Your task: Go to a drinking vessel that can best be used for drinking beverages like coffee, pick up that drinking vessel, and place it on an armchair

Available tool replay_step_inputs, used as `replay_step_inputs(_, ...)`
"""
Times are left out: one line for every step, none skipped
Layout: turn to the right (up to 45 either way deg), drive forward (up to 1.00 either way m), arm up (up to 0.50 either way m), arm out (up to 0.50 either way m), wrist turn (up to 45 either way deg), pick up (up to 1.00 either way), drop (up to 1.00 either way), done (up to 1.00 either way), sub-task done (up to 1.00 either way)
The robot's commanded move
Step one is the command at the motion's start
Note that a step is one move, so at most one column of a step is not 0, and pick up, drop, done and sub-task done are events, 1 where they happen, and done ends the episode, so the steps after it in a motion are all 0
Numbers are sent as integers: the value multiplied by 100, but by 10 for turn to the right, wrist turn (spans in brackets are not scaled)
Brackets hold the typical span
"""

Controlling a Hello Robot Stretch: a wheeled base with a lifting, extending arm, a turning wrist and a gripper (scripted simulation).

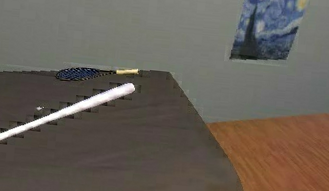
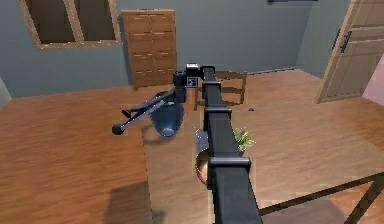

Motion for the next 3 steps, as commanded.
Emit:
replay_step_inputs(0, 0, 0, 0, 450, 0, 0, 0, 0)
replay_step_inputs(0, 0, 0, 0, 450, 0, 0, 0, 0)
replay_step_inputs(0, 0, 0, 0, 180, 0, 0, 0, 0)
